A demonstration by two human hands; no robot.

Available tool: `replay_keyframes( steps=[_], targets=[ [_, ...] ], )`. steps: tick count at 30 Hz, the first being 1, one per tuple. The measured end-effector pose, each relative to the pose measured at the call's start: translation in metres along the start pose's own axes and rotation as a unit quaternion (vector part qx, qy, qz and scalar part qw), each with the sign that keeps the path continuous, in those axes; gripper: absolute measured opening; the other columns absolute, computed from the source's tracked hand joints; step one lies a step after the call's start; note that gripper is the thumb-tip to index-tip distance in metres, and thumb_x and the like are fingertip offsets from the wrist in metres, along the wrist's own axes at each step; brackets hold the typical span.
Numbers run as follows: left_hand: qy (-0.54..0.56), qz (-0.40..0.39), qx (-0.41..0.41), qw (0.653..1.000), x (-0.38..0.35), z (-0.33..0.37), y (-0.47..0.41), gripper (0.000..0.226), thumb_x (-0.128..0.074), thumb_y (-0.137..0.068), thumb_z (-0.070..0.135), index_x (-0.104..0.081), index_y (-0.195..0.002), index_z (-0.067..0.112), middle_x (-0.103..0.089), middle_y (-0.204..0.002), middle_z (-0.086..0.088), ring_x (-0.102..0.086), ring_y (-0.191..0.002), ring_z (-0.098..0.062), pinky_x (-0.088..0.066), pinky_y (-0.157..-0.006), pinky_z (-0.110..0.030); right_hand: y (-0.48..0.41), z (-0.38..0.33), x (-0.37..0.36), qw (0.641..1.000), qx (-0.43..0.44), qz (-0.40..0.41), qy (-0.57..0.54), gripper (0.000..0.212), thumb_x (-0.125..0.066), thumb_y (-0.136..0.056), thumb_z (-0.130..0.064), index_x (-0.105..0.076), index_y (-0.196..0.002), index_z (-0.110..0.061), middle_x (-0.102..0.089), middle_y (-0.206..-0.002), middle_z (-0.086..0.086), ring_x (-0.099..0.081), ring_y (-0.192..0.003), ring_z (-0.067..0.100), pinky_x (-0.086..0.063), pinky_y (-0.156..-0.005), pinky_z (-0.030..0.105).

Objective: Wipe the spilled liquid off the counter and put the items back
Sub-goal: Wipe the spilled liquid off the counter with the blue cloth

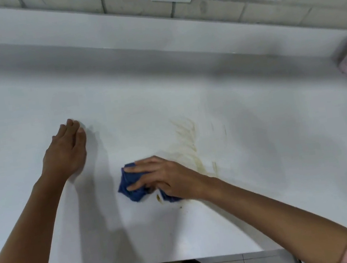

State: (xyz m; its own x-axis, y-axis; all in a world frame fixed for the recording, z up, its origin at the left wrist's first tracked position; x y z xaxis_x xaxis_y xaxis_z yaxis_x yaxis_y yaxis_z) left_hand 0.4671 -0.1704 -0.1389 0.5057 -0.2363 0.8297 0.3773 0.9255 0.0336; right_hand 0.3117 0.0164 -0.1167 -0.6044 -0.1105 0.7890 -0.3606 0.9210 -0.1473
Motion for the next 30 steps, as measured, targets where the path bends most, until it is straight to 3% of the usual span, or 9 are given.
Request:
replay_keyframes(
  steps=[3, 5, 7, 11, 13, 15, 18, 20, 30],
  targets=[
    [0.002, 0.003, 0.001, 1.000, 0.002, 0.002, 0.000, 0.046, -0.029, -0.101, 0.032, -0.036, -0.142, 0.013, -0.031, -0.153, -0.007, -0.026, -0.142, -0.029, -0.017, -0.115, -0.044, 0.013, 0.017, 0.017, 0.988, -0.097, 0.069, -0.095, 0.044, -0.047, -0.081, 0.019, -0.070, -0.110, -0.006, -0.055, -0.135, 0.009, -0.050, -0.118, 0.007, -0.038, -0.098, 0.016],
    [-0.004, 0.003, 0.005, 1.000, 0.001, 0.002, 0.000, 0.045, -0.028, -0.101, 0.033, -0.038, -0.140, 0.014, -0.033, -0.151, -0.008, -0.029, -0.140, -0.031, -0.021, -0.114, -0.046, 0.013, 0.033, 0.041, 0.944, -0.181, 0.182, -0.208, 0.039, -0.046, -0.089, 0.012, -0.069, -0.111, -0.012, -0.058, -0.130, 0.001, -0.054, -0.107, -0.007, -0.040, -0.091, 0.012],
    [-0.009, 0.000, 0.007, 1.000, 0.001, 0.003, 0.000, 0.045, -0.027, -0.101, 0.035, -0.039, -0.140, 0.015, -0.033, -0.151, -0.007, -0.030, -0.139, -0.033, -0.024, -0.112, -0.048, 0.017, 0.051, 0.068, 0.902, -0.228, 0.268, -0.250, 0.035, -0.046, -0.094, 0.003, -0.065, -0.116, -0.018, -0.062, -0.123, -0.004, -0.057, -0.100, -0.005, -0.041, -0.088, 0.015],
    [-0.016, -0.002, 0.007, 1.000, 0.002, 0.004, -0.001, 0.047, -0.027, -0.100, 0.036, -0.038, -0.141, 0.014, -0.033, -0.151, -0.008, -0.030, -0.138, -0.035, -0.027, -0.110, -0.049, 0.049, 0.082, 0.114, 0.865, -0.293, 0.370, -0.169, 0.032, -0.047, -0.094, -0.001, -0.063, -0.116, -0.017, -0.066, -0.114, -0.005, -0.060, -0.098, 0.004, -0.044, -0.089, 0.022],
    [-0.018, 0.003, 0.002, 1.000, 0.003, 0.005, 0.001, 0.045, -0.028, -0.100, 0.035, -0.039, -0.139, 0.015, -0.035, -0.149, -0.009, -0.033, -0.135, -0.037, -0.029, -0.107, -0.050, 0.072, 0.095, 0.119, 0.849, -0.336, 0.394, -0.105, 0.033, -0.045, -0.095, -0.002, -0.063, -0.118, -0.017, -0.064, -0.120, -0.003, -0.059, -0.110, 0.014, -0.043, -0.092, 0.014],
    [-0.019, 0.007, -0.005, 1.000, 0.004, 0.006, 0.002, 0.043, -0.028, -0.101, 0.034, -0.041, -0.136, 0.014, -0.038, -0.145, -0.011, -0.037, -0.131, -0.040, -0.033, -0.104, -0.052, 0.088, 0.106, 0.106, 0.849, -0.374, 0.371, -0.028, 0.033, -0.043, -0.096, -0.002, -0.061, -0.121, -0.013, -0.056, -0.130, 0.003, -0.053, -0.120, 0.023, -0.041, -0.096, 0.013],
    [-0.025, 0.013, -0.012, 1.000, 0.004, 0.007, 0.003, 0.042, -0.027, -0.101, 0.034, -0.041, -0.135, 0.013, -0.039, -0.144, -0.012, -0.038, -0.130, -0.040, -0.033, -0.103, -0.052, 0.092, 0.123, 0.084, 0.846, -0.427, 0.295, 0.125, 0.039, -0.038, -0.099, -0.009, -0.050, -0.135, -0.019, -0.034, -0.150, 0.010, -0.035, -0.134, 0.031, -0.031, -0.111, 0.038],
    [-0.025, 0.020, -0.011, 0.999, 0.004, 0.008, 0.004, 0.042, -0.028, -0.100, 0.033, -0.041, -0.134, 0.013, -0.039, -0.143, -0.012, -0.038, -0.129, -0.041, -0.033, -0.103, -0.051, 0.076, 0.134, 0.090, 0.851, -0.421, 0.276, 0.148, 0.043, -0.039, -0.098, -0.009, -0.045, -0.139, -0.020, -0.029, -0.153, 0.010, -0.029, -0.138, 0.032, -0.027, -0.114, 0.039],
    [-0.060, 0.031, -0.009, 0.998, -0.001, 0.012, 0.006, 0.045, -0.028, -0.099, 0.034, -0.036, -0.136, 0.009, -0.038, -0.140, -0.016, -0.040, -0.119, -0.048, -0.038, -0.094, -0.058, 0.020, 0.059, 0.037, 0.970, -0.188, 0.106, 0.114, 0.055, -0.048, -0.085, 0.009, -0.051, -0.134, -0.015, -0.035, -0.150, 0.013, -0.029, -0.142, 0.029, -0.020, -0.116, 0.040]
  ],
)
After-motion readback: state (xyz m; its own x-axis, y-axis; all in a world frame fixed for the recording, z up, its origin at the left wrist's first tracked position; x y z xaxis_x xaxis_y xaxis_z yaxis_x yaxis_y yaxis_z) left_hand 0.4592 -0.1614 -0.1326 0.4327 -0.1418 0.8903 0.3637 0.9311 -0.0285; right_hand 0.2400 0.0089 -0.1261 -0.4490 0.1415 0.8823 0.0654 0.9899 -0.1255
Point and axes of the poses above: each hand's wrist, its own y-axis away from the middle knuckle, its own x-axis out of the back of the hand, z = x × y, the point moved 5 cm from there along -y, towards the middle knuckle
